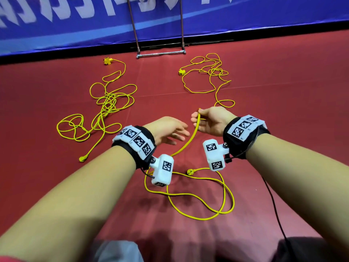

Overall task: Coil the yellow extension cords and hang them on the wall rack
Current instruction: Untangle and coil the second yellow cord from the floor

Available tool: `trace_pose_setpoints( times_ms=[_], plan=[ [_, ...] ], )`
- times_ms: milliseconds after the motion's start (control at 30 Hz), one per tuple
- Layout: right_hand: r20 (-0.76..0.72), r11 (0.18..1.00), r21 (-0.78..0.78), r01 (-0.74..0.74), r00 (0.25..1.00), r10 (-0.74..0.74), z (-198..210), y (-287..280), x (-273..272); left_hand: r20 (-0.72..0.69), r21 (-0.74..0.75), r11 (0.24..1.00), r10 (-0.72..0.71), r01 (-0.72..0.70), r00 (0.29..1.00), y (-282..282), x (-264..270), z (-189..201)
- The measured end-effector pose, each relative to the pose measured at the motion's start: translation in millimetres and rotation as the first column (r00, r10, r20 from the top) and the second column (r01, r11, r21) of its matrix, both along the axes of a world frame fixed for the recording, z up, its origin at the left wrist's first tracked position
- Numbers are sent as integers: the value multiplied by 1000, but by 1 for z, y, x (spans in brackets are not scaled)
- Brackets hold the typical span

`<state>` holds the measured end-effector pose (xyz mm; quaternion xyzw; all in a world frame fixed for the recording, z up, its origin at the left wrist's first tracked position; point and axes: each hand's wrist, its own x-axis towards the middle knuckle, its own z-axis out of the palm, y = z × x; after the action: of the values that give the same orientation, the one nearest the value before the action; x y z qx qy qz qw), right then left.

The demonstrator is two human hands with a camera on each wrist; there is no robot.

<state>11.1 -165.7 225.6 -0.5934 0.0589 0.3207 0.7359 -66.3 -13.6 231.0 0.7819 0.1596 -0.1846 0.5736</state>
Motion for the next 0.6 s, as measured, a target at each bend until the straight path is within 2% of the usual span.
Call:
trace_pose_setpoints(
  times_ms=[100,167,233,333,400,467,500,600],
  plan=[
    [134,982,-57,-180,973,186,-1,0,-4,-52,-218,955,193,-200,980,9,5,0],
    [196,927,-102,-360,907,373,-7,-1,-7,-101,-380,891,227,-248,969,15,7,2],
    [232,838,-207,-504,807,543,-14,1,-11,-125,-499,819,255,-283,959,19,9,4],
    [225,701,-361,-614,672,705,-20,3,-19,-143,-573,730,359,-373,922,20,11,6],
    [170,624,-421,-658,619,767,-20,3,-23,-117,-575,710,421,-407,899,14,9,10],
    [136,620,-480,-621,645,752,-20,4,-25,-12,-502,774,439,-386,898,9,7,13],
    [136,668,-479,-569,704,698,-21,5,-24,48,-451,823,409,-346,911,7,6,14],
    [78,914,-262,-311,937,341,-18,6,-16,156,-387,897,291,-212,944,0,6,18]
  ],
)
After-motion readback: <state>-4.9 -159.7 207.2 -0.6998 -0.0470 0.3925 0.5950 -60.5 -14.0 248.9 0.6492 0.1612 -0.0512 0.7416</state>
